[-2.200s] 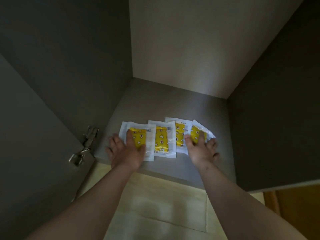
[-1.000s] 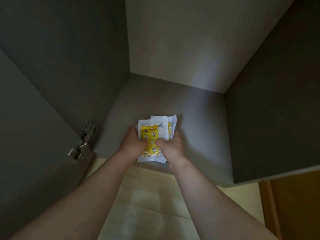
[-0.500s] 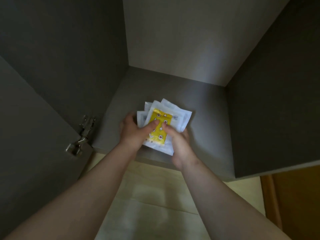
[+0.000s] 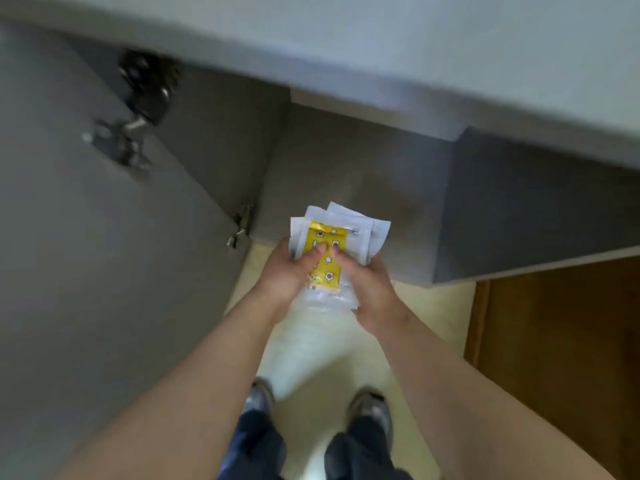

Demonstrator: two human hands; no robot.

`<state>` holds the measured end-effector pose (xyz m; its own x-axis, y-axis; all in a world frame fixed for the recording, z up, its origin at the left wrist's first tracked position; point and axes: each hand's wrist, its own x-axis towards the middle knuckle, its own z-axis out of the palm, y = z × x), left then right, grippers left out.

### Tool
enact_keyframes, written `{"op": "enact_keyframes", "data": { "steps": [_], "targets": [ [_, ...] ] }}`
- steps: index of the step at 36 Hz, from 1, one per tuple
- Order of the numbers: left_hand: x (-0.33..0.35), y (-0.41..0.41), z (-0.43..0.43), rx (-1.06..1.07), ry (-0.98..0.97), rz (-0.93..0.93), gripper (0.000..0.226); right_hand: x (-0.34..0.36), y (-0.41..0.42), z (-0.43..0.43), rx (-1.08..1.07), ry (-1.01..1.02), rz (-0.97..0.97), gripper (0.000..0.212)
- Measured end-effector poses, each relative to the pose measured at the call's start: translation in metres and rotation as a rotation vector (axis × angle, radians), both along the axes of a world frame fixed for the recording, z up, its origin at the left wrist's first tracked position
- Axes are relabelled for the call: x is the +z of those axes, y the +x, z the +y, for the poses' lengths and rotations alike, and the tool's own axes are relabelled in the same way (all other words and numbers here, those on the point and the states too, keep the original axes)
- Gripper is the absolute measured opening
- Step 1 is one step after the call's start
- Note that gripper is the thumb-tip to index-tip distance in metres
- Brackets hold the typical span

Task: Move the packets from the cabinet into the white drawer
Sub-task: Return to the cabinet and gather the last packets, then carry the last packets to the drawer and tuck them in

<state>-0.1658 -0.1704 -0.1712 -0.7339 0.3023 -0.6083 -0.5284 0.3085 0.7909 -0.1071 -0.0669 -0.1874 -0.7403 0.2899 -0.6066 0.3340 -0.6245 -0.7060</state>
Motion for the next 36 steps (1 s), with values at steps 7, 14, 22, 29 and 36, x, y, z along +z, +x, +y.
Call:
{"op": "enact_keyframes", "data": {
  "steps": [7, 14, 22, 29, 36],
  "targets": [
    [0.123, 0.039, -0.024, 0.071, -0.107, -0.073, 0.032, 0.127, 0.032, -0.021, 0.083, 0.000, -0.115, 0.026],
    [0.218, 0.067, -0.052, 0.117, -0.157, -0.054, 0.023, 0.237, 0.059, -0.041, 0.257, -0.065, -0.186, 0.012],
    [0.282, 0.089, -0.094, 0.070, -0.233, -0.018, 0.021, 0.282, 0.074, -0.092, 0.222, -0.034, -0.245, 0.033],
    [0.318, 0.100, -0.162, -0.131, -0.566, 0.459, 0.032, 0.305, 0.090, -0.136, 0.127, -0.084, -0.218, 0.043],
    [0.309, 0.101, -0.236, -0.389, -0.881, 0.577, 0.047, 0.318, 0.114, -0.165, 0.030, -0.070, -0.226, 0.047]
  ]
}}
